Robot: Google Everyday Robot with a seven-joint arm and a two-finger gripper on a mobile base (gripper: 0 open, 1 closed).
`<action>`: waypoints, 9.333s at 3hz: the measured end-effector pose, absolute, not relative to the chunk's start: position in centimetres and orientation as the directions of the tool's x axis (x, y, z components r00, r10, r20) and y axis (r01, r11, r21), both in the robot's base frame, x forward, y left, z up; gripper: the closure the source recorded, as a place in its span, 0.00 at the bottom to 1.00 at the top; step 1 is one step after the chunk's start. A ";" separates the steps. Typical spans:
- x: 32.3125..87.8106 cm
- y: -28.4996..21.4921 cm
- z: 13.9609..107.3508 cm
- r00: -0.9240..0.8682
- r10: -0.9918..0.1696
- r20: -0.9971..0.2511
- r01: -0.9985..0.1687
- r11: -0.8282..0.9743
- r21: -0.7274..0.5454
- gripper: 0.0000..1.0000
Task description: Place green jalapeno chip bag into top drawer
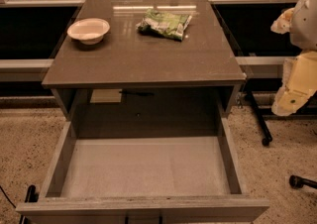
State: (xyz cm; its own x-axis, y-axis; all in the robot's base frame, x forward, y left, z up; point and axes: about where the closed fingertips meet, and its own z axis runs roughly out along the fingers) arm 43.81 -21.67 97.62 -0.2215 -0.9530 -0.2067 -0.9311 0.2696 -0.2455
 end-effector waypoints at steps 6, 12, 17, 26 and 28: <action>68.4 -4.1 99.7 0.235 -0.815 -0.530 -0.886 0.045 -0.462 0.00; 85.7 -8.5 88.7 0.017 -0.781 -0.624 -0.801 0.362 -0.476 0.00; 88.0 -4.9 85.5 0.042 -0.624 -0.781 -0.849 0.390 -0.357 0.54; 72.4 -0.3 98.8 0.333 -0.654 -0.680 -0.794 0.194 -0.576 1.00; 71.2 0.8 96.9 0.322 -0.641 -0.697 -0.826 0.170 -0.538 0.74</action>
Offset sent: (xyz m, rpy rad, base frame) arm 0.1369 0.0764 0.0157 0.2594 -0.2556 0.2878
